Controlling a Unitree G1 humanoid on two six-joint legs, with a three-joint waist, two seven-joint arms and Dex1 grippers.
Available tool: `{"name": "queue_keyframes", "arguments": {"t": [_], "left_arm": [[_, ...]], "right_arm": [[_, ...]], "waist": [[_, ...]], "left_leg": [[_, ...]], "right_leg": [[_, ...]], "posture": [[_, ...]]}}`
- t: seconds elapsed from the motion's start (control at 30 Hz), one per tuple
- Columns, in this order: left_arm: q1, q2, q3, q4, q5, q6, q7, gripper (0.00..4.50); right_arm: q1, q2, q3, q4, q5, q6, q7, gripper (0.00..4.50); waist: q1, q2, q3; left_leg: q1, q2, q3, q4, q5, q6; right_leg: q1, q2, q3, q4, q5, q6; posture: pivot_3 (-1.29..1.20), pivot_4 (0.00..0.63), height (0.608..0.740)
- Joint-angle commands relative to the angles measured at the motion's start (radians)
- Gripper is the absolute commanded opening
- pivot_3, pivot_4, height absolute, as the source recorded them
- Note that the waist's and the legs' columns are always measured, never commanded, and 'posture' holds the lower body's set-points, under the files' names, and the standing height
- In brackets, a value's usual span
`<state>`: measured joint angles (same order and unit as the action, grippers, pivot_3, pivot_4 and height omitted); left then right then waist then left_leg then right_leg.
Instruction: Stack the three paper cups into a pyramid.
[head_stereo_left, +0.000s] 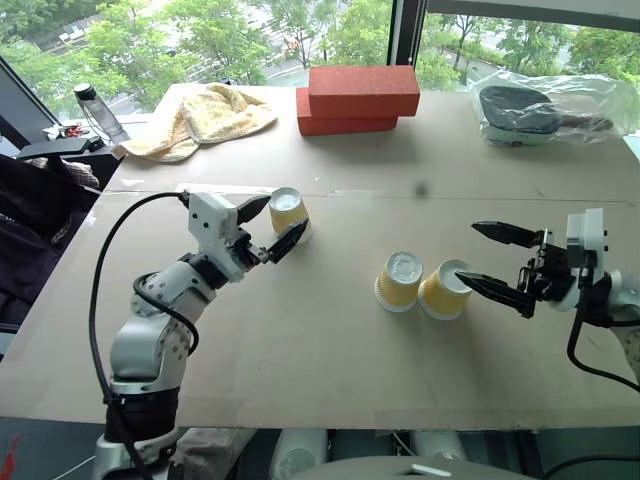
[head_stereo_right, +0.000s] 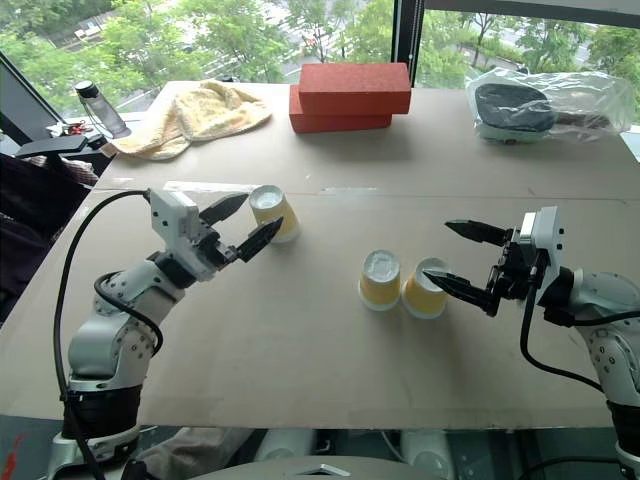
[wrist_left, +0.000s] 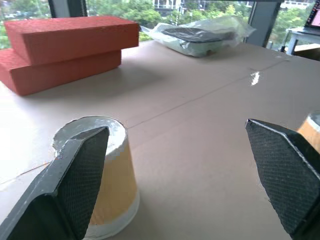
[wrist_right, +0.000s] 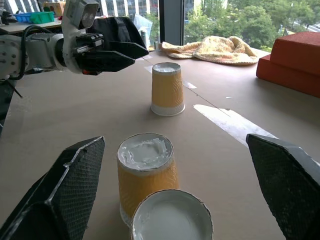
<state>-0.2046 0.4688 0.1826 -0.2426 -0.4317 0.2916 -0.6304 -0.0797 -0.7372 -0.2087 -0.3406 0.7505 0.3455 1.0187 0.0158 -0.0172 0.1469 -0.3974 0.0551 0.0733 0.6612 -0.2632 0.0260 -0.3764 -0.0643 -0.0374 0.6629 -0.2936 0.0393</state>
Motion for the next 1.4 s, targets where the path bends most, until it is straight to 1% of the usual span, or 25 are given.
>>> {"name": "queue_keyframes", "arguments": {"t": [0.03, 0.2, 0.3, 0.43, 0.63, 0.7, 0.77, 0.83, 0.87, 0.9, 0.93, 1.03, 1.17, 1.23, 1.4], "left_arm": [[-0.046, -0.016, -0.019, 0.071, 0.093, -0.084, 0.062, 4.5], [-0.11, -0.052, -0.051, 0.22, 0.171, -0.149, 0.108, 4.5], [-0.139, -0.06, -0.074, 0.284, 0.188, -0.174, 0.092, 4.5], [-0.187, -0.071, -0.095, 0.346, 0.185, -0.187, 0.06, 4.5], [-0.243, -0.077, -0.099, 0.425, 0.198, -0.197, 0.058, 4.5], [-0.252, -0.082, -0.099, 0.439, 0.193, -0.189, 0.057, 4.5], [-0.253, -0.088, -0.094, 0.445, 0.185, -0.184, 0.057, 3.97], [-0.254, -0.091, -0.087, 0.449, 0.179, -0.184, 0.059, 3.38], [-0.254, -0.091, -0.085, 0.45, 0.178, -0.184, 0.059, 2.86], [-0.254, -0.091, -0.085, 0.45, 0.178, -0.184, 0.059, 2.52], [-0.254, -0.091, -0.085, 0.45, 0.18, -0.188, 0.06, 2.43], [-0.253, -0.088, -0.081, 0.434, 0.18, -0.203, 0.058, 2.42], [-0.26, -0.091, -0.081, 0.35, 0.12, -0.192, 0.002, 2.42], [-0.284, -0.089, -0.101, 0.286, 0.069, -0.139, -0.046, 2.42], [-0.371, -0.063, -0.214, 0.196, 0.014, 0.015, -0.192, 2.42]], "right_arm": [[-0.018, 0.001, -0.02, -0.013, 0.006, -0.003, 0.008, 4.48], [-0.009, 0.005, -0.022, -0.03, 0.006, -0.003, -0.001, 4.48], [0.001, 0.006, -0.031, -0.042, 0.007, -0.003, -0.008, 4.48], [0.014, 0.009, -0.048, -0.056, 0.016, -0.005, -0.018, 4.48], [0.022, 0.011, -0.068, -0.069, 0.039, 0.001, -0.02, 4.48], [0.016, 0.023, -0.077, -0.075, 0.073, 0.012, -0.022, 4.48], [0.009, 0.032, -0.084, -0.083, 0.109, 0.026, -0.029, 4.5], [0.005, 0.03, -0.083, -0.084, 0.111, 0.029, -0.028, 4.5], [0.002, 0.029, -0.082, -0.079, 0.109, 0.029, -0.027, 4.5], [0.0, 0.028, -0.082, -0.076, 0.107, 0.029, -0.026, 4.5], [-0.002, 0.028, -0.079, -0.073, 0.105, 0.028, -0.025, 4.5], [-0.003, 0.033, -0.072, -0.068, 0.097, 0.024, -0.02, 4.5], [0.001, 0.033, -0.077, -0.064, 0.097, 0.022, -0.015, 4.5], [0.009, 0.03, -0.087, -0.061, 0.1, 0.021, -0.009, 4.5], [0.026, 0.021, -0.122, -0.05, 0.117, 0.026, 0.008, 4.5]], "waist": [[-0.001, 0.0, 0.0], [-0.002, 0.0, 0.0], [0.0, 0.0, 0.0], [0.0, 0.0, 0.0], [-0.002, 0.0, 0.0], [-0.002, 0.0, 0.0], [-0.001, 0.0, 0.0], [-0.001, 0.0, 0.0], [-0.001, 0.0, 0.0], [-0.001, 0.0, 0.0], [-0.001, 0.0, 0.0], [-0.001, 0.0, 0.0], [-0.001, 0.0, 0.0], [-0.001, 0.0, 0.0], [0.002, 0.0, 0.0]], "left_leg": [[0.0, 0.0, 0.0, 0.0, 0.0, 0.0], [0.0, 0.0, 0.0, 0.0, 0.0, 0.0], [0.0, 0.0, 0.0, 0.0, 0.0, 0.0], [0.0, 0.0, 0.0, 0.0, 0.0, 0.0], [0.0, 0.0, 0.0, 0.0, 0.0, -0.001], [0.0, 0.0, 0.0, 0.0, 0.0, -0.001], [0.0, 0.0, 0.0, 0.0, 0.0, -0.001], [0.0, 0.001, 0.0, 0.0, 0.0, -0.001], [0.0, 0.0, 0.0, 0.0, 0.0, -0.001], [0.0, 0.0, 0.0, 0.0, 0.0, -0.001], [0.0, 0.0, 0.0, 0.0, 0.0, -0.001], [0.0, 0.0, 0.0, 0.0, 0.0, -0.001], [0.0, 0.0, 0.0, 0.0, 0.0, -0.001], [0.0, 0.001, 0.0, 0.001, 0.0, -0.001], [-0.002, 0.0, -0.001, 0.002, 0.0, -0.001]], "right_leg": [[0.0, 0.0, 0.0, 0.0, 0.0, 0.0], [0.0, 0.0, 0.0, 0.0, 0.0, 0.0], [0.0, 0.0, -0.001, 0.0, 0.0, 0.0], [0.0, 0.0, -0.002, 0.0, 0.0, 0.0], [0.0, 0.0, -0.004, 0.001, 0.0, 0.0], [0.0, 0.0, -0.004, 0.0, 0.0, 0.0], [0.0, 0.0, -0.004, 0.001, 0.0, 0.0], [0.0, 0.0, -0.004, 0.001, 0.0, 0.0], [0.0, 0.0, -0.004, 0.001, 0.0, 0.0], [0.0, 0.0, -0.004, 0.001, 0.0, 0.0], [0.0, 0.0, -0.004, 0.001, 0.0, 0.0], [0.0, 0.0, -0.004, 0.0, 0.0, 0.0], [0.0, 0.0, -0.004, 0.001, 0.0, 0.0], [0.0, 0.0, -0.004, 0.001, 0.0, 0.0], [0.0, 0.0, -0.004, 0.001, 0.0, 0.0]], "posture": [[0.0, 0.15, 0.73], [0.0, 0.15, 0.73], [0.0, 0.15, 0.73], [0.0, 0.15, 0.73], [0.0, 0.15, 0.73], [0.0, 0.15, 0.73], [0.0, 0.15, 0.73], [0.0, 0.15, 0.73], [0.0, 0.15, 0.73], [0.0, 0.15, 0.73], [0.0, 0.15, 0.73], [0.0, 0.15, 0.73], [0.0, 0.15, 0.73], [0.0, 0.15, 0.73], [0.0, 0.15, 0.73]]}}
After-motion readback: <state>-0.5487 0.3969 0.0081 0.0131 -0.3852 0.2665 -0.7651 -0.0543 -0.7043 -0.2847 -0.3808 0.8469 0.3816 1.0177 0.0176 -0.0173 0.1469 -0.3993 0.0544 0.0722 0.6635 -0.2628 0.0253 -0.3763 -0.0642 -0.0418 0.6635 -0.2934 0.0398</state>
